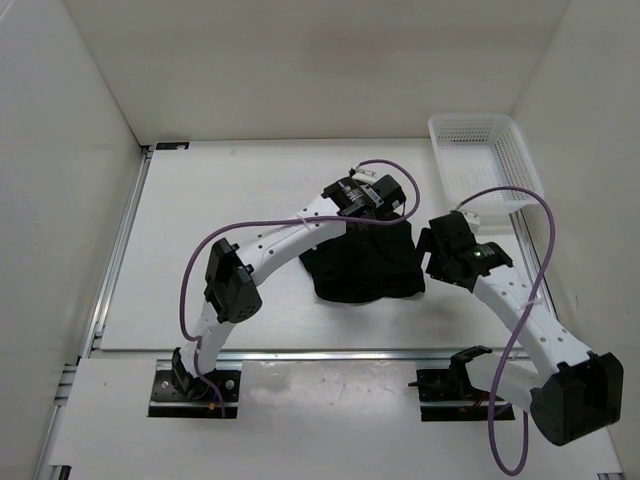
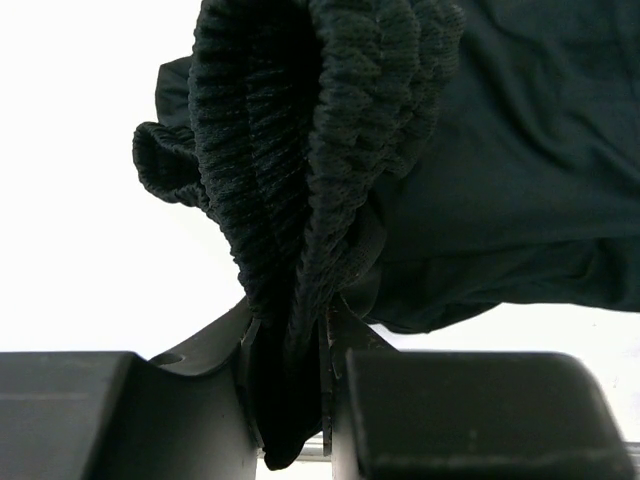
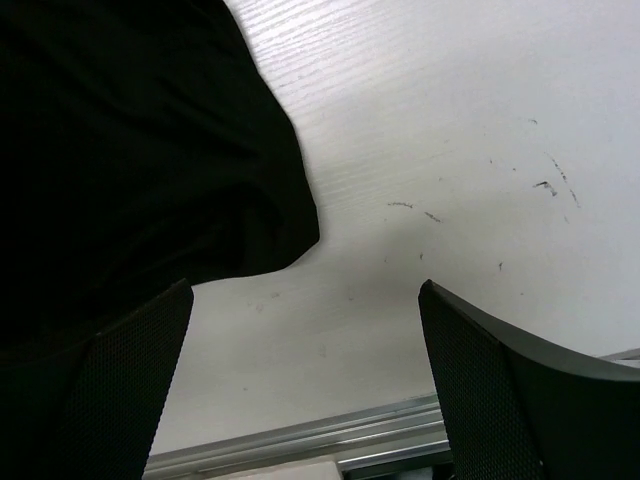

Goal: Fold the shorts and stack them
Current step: Fold the shorts

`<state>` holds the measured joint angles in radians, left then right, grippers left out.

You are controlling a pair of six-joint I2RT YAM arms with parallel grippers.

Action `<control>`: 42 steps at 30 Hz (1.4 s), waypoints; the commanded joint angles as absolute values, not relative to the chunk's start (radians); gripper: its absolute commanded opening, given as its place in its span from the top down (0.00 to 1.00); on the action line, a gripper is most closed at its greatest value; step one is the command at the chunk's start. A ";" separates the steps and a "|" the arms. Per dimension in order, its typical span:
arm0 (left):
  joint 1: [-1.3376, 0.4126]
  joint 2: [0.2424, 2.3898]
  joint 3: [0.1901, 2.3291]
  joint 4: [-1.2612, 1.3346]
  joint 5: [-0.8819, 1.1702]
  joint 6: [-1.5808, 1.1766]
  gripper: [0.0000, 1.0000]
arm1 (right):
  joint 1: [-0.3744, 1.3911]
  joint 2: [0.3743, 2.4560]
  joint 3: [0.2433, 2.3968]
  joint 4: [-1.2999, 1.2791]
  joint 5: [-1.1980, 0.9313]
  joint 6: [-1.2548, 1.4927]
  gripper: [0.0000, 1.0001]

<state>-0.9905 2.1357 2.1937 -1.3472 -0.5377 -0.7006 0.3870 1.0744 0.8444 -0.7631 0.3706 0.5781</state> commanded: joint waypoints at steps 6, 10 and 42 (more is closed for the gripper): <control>-0.967 2.106 2.218 -1.417 -0.565 -0.673 0.90 | 0.379 1.133 0.844 -0.733 0.260 0.607 0.02; -0.925 2.039 2.085 -1.417 -0.565 -0.713 0.90 | 0.370 1.286 0.926 -0.678 0.167 0.597 0.01; -0.210 1.456 0.942 -0.941 0.023 -0.785 0.00 | 0.348 1.690 1.101 -0.554 0.094 0.469 0.04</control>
<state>-0.2672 1.5085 0.9962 -1.0126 -0.0902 -0.7643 0.3634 1.6569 1.0595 -0.5911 0.1226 0.4938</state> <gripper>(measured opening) 0.998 0.965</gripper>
